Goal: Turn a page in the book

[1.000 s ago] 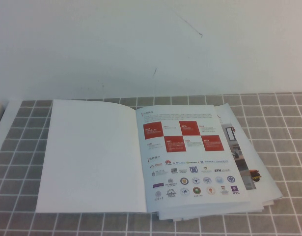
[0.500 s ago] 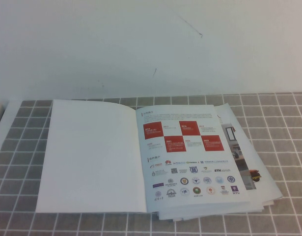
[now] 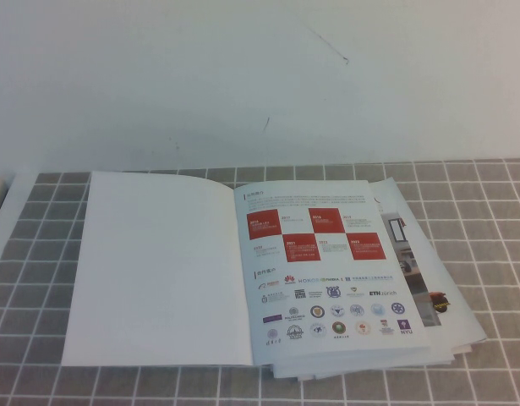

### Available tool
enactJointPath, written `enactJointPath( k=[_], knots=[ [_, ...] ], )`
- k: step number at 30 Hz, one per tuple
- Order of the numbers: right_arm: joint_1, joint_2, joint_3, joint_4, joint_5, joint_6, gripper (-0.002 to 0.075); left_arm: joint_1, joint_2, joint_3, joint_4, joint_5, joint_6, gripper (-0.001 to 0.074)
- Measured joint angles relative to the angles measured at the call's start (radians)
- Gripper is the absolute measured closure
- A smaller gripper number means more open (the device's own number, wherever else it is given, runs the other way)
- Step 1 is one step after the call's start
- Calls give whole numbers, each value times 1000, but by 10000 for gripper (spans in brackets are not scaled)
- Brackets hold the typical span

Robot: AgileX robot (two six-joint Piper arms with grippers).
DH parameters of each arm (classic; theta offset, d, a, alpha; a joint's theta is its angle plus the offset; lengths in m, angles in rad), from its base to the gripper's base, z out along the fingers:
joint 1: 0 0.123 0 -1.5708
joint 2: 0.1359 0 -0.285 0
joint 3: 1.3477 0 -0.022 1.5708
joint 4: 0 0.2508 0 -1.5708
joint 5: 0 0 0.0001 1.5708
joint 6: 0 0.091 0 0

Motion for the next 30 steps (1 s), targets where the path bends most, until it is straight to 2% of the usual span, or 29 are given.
enactJointPath(
  k=[9,30],
  knots=[
    [0,0,0,0,0,0,727,0,0,0,21,0,-91,738],
    [0,0,0,0,0,0,727,0,0,0,21,0,-92,738]
  ],
)
